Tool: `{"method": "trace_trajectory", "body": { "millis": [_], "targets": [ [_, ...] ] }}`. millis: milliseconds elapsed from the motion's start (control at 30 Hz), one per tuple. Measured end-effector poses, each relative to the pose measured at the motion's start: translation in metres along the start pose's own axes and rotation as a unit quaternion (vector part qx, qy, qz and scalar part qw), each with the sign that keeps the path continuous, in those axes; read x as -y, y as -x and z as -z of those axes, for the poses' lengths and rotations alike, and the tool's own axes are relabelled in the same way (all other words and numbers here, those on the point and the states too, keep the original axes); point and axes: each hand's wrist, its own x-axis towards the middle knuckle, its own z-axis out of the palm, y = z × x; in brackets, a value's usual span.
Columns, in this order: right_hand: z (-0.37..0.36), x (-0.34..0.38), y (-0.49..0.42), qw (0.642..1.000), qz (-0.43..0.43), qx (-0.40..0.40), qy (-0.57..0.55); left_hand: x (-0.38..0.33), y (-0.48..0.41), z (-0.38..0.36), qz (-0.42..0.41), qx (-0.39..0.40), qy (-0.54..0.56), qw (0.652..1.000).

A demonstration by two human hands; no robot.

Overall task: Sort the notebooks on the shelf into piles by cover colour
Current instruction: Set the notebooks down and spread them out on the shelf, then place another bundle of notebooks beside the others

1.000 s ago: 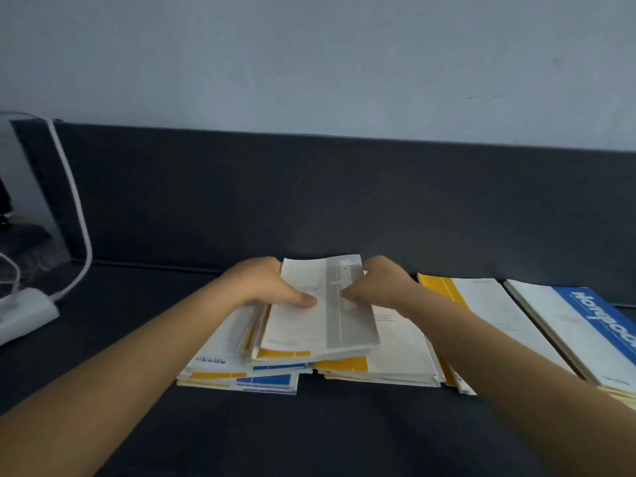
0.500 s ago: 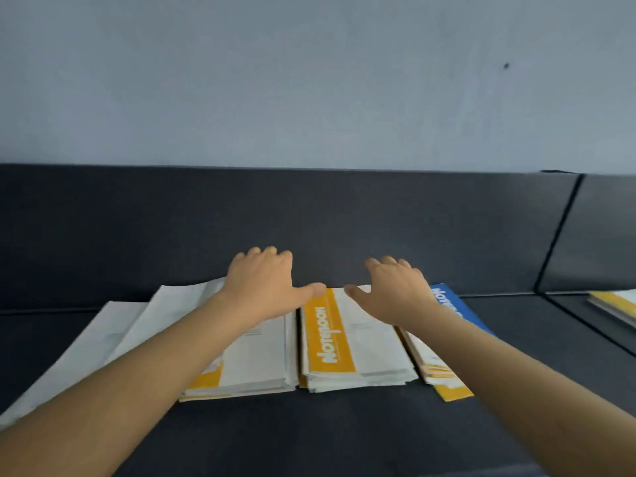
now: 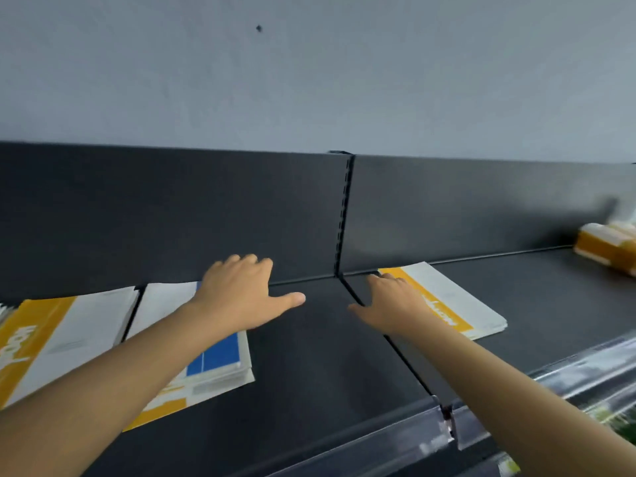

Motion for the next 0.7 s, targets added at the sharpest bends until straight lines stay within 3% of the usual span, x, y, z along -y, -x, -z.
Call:
{"method": "trace_trajectory", "body": {
  "millis": [200, 400, 567, 700],
  "targets": [
    [0.003, -0.068, -0.023, 0.996, -0.086, 0.028, -0.025, -0.081, -0.052, -0.005, -0.08, 0.016, 0.057, 0.995],
    [0.016, -0.142, -0.045, 0.994, -0.107, 0.007, -0.004, -0.159, -0.096, -0.013, -0.116, 0.016, 0.025, 0.993],
    [0.005, -0.205, -0.079, 0.994, -0.1, 0.048, -0.018, -0.218, -0.123, -0.032, -0.076, 0.046, 0.029, 0.996],
    [-0.008, -0.241, -0.103, 0.987, -0.066, 0.103, -0.099, -0.248, -0.13, -0.046, -0.007, 0.124, 0.09, 0.988]
  ]
}}
